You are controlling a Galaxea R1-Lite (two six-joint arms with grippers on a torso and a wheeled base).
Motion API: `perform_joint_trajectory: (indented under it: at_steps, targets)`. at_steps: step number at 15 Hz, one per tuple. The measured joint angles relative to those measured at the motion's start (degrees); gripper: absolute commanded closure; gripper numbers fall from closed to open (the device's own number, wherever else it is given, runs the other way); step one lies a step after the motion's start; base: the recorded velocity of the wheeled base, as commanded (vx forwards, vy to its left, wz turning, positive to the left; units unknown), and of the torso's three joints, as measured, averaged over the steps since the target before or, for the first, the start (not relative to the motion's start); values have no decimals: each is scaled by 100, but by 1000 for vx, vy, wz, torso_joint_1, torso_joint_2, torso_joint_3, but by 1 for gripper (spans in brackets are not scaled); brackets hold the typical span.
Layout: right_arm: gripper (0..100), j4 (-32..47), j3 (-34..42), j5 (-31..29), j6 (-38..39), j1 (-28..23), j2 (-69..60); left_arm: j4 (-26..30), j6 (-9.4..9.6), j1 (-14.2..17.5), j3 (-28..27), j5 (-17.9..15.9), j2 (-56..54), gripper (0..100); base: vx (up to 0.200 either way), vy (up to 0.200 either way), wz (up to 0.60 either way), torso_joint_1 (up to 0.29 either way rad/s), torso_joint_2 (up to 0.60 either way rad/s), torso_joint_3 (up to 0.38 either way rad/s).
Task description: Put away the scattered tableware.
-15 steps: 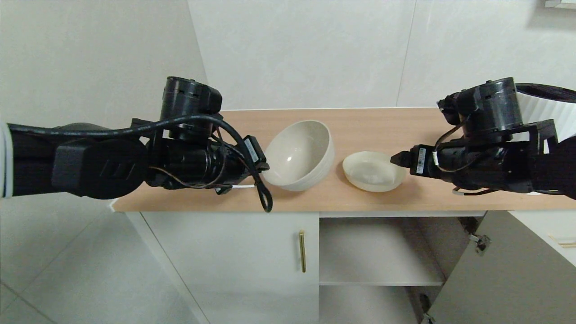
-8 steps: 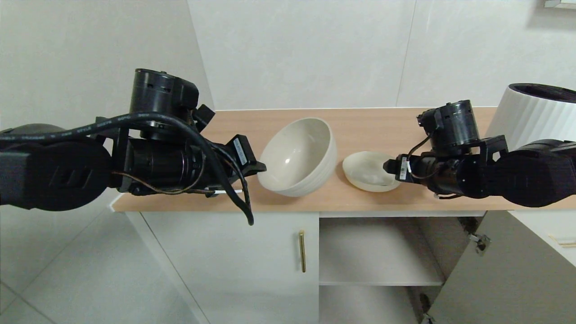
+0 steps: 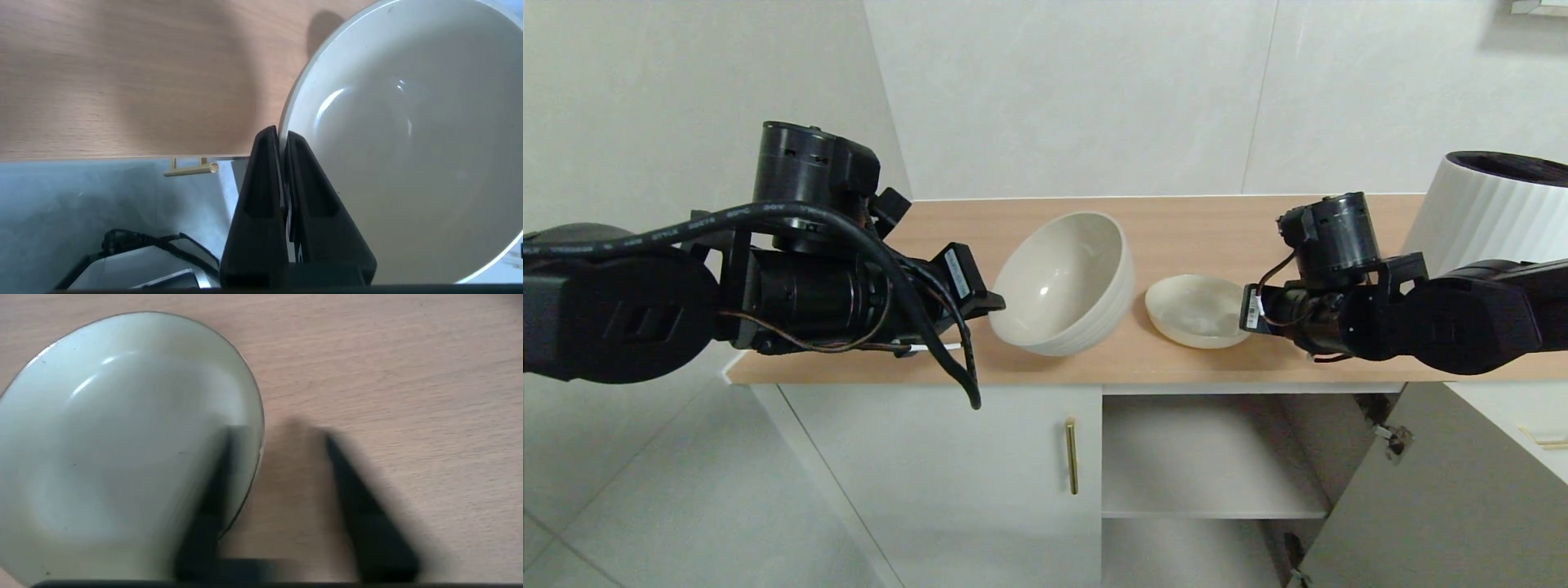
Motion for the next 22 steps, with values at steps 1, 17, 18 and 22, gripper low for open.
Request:
perform_joint_trajectory:
  at_steps: [1, 17, 18, 22]
  targets:
    - [100, 0, -2, 2, 5, 0, 11, 2, 0, -2, 0, -2, -1, 100, 0, 0, 0, 0, 0, 0]
    - [100, 1822, 653, 2363, 312, -243, -2115, 9, 1103, 23, 1429, -503, -1392, 100, 0, 0, 0, 0, 0, 0]
    - [100, 1840, 755, 2391, 315, -276, -2244, 7, 1128, 23, 1564, -653, -1519, 100, 0, 0, 0, 0, 0, 0]
    - [100, 1708, 1246, 2812, 117, -463, -2527, 7, 1131, 0, 1775, -695, -1648, 100, 0, 0, 0, 0, 0, 0]
